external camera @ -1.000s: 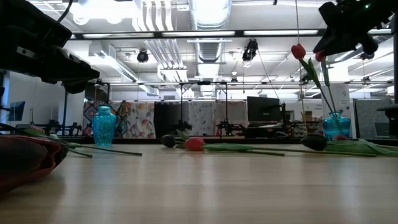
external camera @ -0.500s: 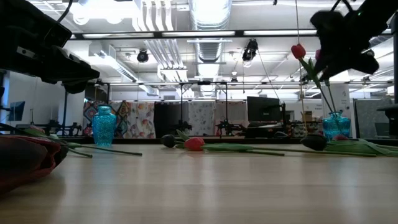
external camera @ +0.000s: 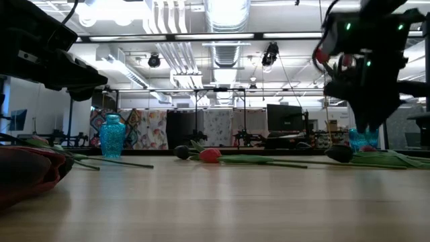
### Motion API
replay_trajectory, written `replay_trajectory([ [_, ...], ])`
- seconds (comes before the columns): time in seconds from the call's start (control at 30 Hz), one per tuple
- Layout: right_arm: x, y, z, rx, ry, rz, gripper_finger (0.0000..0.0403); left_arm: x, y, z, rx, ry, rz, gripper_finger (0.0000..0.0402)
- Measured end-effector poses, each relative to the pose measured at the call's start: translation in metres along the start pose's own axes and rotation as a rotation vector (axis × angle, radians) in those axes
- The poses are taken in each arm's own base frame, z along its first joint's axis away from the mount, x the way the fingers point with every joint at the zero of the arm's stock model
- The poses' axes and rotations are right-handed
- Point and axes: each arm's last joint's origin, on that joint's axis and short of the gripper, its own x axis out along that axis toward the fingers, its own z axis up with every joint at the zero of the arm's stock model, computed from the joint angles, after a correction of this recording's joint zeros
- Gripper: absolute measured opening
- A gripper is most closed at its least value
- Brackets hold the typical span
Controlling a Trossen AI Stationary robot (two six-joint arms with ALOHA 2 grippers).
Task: Sort flowers into vase by color
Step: Put the red tulip into the right blue vase
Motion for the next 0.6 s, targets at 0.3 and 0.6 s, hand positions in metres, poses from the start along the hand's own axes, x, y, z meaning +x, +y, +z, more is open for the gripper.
replay_trajectory([
  [0.3,0.043,0.013,0.004,-0.012,0.039,-0.237,0.0118,0.000,0.000,0.000,0.000,0.000,0.000,0.0000],
  [0.6,0.053,0.026,-0.002,-0.077,0.202,-0.133,0.0118,0.000,0.000,0.000,0.000,0.000,0.000,0.0000],
])
